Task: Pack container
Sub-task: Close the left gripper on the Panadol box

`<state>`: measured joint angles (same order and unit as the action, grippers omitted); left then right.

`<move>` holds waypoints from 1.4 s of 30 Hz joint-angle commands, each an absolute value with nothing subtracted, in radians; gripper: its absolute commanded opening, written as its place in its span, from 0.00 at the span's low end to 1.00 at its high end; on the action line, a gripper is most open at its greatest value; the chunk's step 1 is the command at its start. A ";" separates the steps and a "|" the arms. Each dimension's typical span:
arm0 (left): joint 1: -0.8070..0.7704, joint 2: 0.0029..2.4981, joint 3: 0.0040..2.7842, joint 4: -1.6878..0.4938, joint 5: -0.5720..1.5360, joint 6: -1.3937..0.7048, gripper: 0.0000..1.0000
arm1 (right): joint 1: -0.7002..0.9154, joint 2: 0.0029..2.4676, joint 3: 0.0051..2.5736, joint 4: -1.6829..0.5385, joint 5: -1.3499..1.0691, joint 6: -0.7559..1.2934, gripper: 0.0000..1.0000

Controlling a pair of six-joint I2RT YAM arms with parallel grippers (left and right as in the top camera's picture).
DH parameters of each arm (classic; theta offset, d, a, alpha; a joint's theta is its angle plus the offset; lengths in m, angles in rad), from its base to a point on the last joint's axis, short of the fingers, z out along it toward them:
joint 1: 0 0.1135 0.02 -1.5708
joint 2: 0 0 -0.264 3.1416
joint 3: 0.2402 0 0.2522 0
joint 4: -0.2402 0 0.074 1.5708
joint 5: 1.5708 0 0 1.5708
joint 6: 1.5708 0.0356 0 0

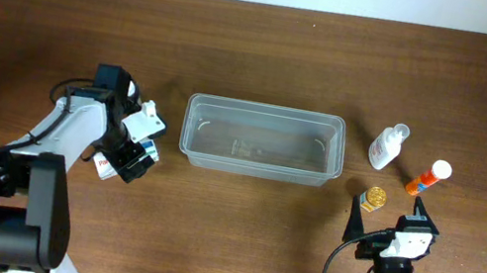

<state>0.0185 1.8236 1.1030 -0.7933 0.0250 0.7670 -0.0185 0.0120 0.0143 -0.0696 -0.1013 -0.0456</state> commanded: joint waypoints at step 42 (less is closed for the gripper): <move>0.042 1.831 1.097 -0.788 0.045 0.773 0.39 | -0.027 0.004 0.006 -0.070 -0.093 -0.044 0.98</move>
